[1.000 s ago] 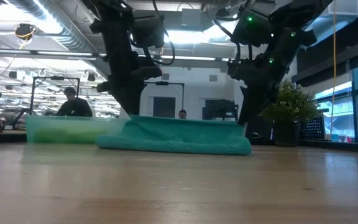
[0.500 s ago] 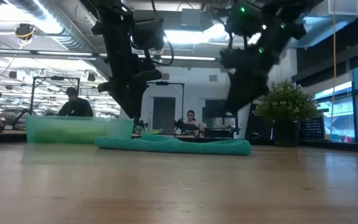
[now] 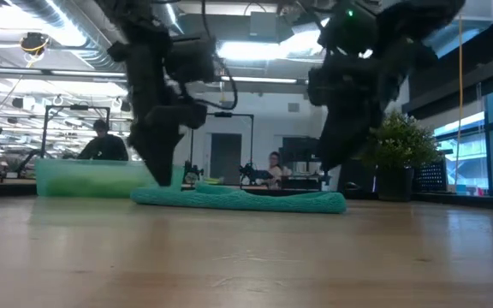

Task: Roll microfiber towels into tight, uniform cylinder then place into a basket
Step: Roll the blue microfiber cloth

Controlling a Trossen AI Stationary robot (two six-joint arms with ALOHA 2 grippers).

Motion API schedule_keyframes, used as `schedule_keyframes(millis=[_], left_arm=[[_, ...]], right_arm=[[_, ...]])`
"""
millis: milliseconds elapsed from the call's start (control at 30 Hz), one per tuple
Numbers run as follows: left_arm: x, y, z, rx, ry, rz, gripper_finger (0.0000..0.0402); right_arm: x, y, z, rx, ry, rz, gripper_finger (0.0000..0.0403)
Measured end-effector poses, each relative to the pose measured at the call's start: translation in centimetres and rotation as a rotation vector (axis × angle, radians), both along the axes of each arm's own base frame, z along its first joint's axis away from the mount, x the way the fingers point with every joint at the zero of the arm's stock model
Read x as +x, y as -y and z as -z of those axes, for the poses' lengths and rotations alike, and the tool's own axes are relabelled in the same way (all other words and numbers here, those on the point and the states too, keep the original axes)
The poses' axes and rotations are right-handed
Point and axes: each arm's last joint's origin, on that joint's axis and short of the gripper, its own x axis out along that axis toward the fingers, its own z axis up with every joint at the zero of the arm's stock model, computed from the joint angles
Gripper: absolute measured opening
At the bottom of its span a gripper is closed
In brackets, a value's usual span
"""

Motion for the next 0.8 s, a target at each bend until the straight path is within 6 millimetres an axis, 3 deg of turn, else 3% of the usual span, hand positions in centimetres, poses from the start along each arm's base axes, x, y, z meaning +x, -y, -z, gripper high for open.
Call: schedule_keyframes(millis=[200,433,633,800], left_arm=[[-1.0,1.4,2.0,-0.024,-0.014,0.022,0.0096],[-1.2,3.8,2.3,-0.186,-0.011,0.123,0.0096],[-1.1,6.6,2.2,-0.275,0.007,0.283,0.0096],[-1.1,8.0,2.0,-0.253,0.015,0.368,0.0096]], right_arm=[[0.1,-0.1,3.0,0.0,-0.052,-0.005,0.0167],[0.8,1.0,5.5,-0.005,-0.113,-0.01,0.0167],[0.8,2.6,5.6,-0.042,-0.111,0.076,0.0167],[1.2,4.1,5.0,-0.138,-0.083,0.096,0.0167]])
